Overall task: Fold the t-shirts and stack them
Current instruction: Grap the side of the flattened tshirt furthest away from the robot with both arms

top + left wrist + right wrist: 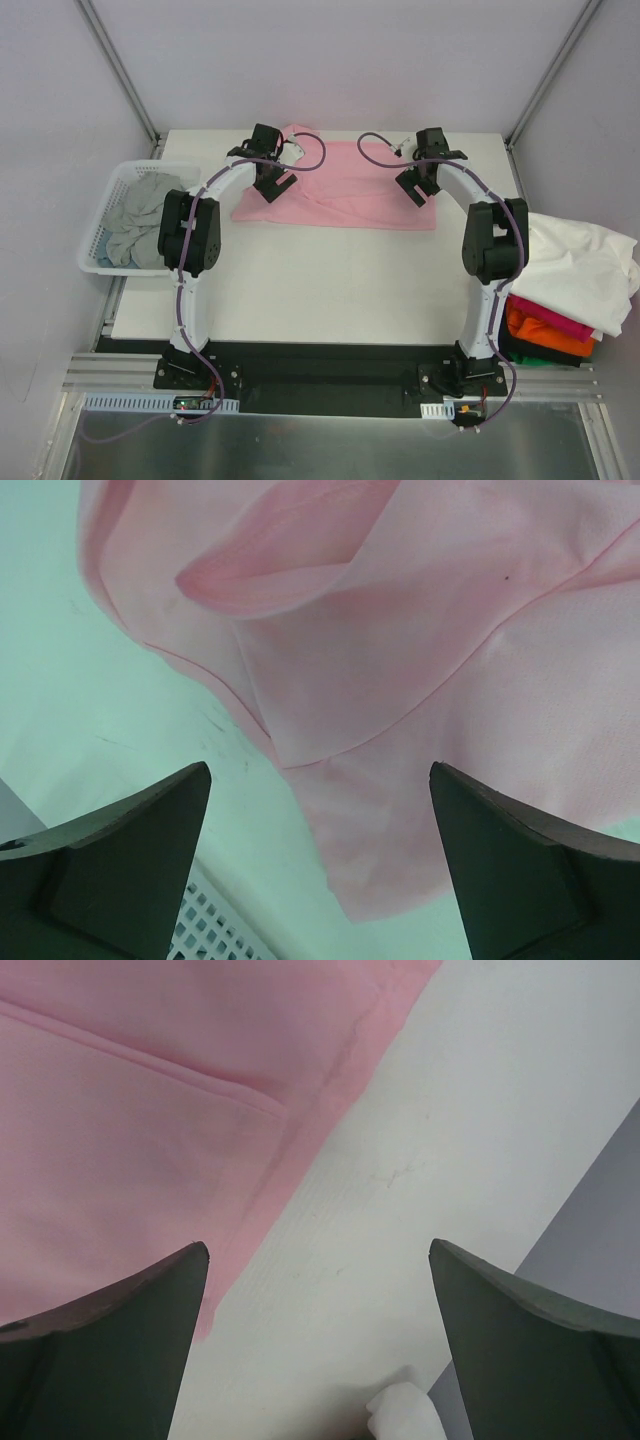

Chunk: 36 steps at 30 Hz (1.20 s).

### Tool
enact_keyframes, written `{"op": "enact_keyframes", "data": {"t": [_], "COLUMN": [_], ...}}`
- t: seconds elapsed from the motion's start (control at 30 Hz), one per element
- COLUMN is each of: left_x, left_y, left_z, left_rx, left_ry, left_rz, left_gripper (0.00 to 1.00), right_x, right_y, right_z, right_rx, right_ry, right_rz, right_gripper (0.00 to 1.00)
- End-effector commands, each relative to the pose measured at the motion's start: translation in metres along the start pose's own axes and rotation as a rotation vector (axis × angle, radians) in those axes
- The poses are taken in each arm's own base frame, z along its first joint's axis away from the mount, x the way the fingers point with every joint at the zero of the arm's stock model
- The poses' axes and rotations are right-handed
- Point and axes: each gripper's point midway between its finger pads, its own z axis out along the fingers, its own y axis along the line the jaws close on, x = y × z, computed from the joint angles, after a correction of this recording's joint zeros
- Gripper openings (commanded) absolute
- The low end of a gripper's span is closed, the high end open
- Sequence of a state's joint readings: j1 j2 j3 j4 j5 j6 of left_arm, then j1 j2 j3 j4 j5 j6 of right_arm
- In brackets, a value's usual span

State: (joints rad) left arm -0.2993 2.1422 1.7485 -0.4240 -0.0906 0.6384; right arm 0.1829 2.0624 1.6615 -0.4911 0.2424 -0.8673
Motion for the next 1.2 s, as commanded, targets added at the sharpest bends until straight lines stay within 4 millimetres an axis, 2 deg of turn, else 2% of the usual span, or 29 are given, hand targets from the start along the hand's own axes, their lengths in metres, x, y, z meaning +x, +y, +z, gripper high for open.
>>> {"op": "enact_keyframes", "data": {"t": [0.0,0.27,0.47,0.6,0.67,0.73,0.77,0.9,0.97,1.0,1.03,1.1,1.13,1.17], "left_x": [0.005,0.040,0.069,0.074,0.080,0.081,0.082,0.086,0.096,0.095,0.105,0.106,0.115,0.113], "left_y": [-0.013,-0.034,-0.039,-0.036,-0.041,-0.044,-0.045,-0.056,-0.072,-0.074,-0.085,-0.096,-0.106,-0.111], "left_z": [0.009,0.022,0.020,0.013,0.010,0.004,0.002,-0.014,-0.019,-0.027,-0.029,-0.039,-0.041,-0.047], "left_rx": [0.043,0.081,0.057,0.039,0.050,0.057,0.056,0.064,0.086,0.082,0.100,0.104,0.118,0.120], "left_ry": [0.000,0.094,0.180,0.193,0.201,0.196,0.198,0.199,0.224,0.216,0.237,0.235,0.254,0.242], "left_rz": [-0.017,0.001,0.044,0.055,0.057,0.054,0.056,0.058,0.076,0.074,0.082,0.089,0.095,0.101], "left_gripper": [0.94,0.99,1.00,0.99,0.99,0.99,0.99,0.99,0.99,0.99,0.99,0.99,0.99,0.99], "right_x": [-0.006,-0.001,0.010,0.021,0.032,0.035,0.046,0.066,0.073,0.085,0.089,0.101,0.105,0.107], "right_y": [0.012,0.023,0.033,0.043,0.049,0.050,0.056,0.062,0.062,0.068,0.071,0.079,0.083,0.086], "right_z": [0.009,0.024,0.029,0.028,0.024,0.014,0.012,-0.003,-0.014,-0.017,-0.019,-0.029,-0.032,-0.035], "right_rx": [-0.014,-0.010,-0.005,-0.010,-0.019,-0.021,-0.034,-0.045,-0.044,-0.056,-0.066,-0.080,-0.084,-0.084], "right_ry": [0.029,0.062,0.088,0.113,0.127,0.117,0.134,0.153,0.156,0.175,0.177,0.181,0.184,0.181], "right_rz": [-0.032,-0.077,-0.115,-0.152,-0.162,-0.164,-0.173,-0.191,-0.198,-0.205,-0.207,-0.212,-0.216,-0.220], "right_gripper": [0.96,0.96,0.96,0.96,0.96,0.96,0.96,0.96,0.96,0.96,0.96,0.96,0.96,0.96]}}
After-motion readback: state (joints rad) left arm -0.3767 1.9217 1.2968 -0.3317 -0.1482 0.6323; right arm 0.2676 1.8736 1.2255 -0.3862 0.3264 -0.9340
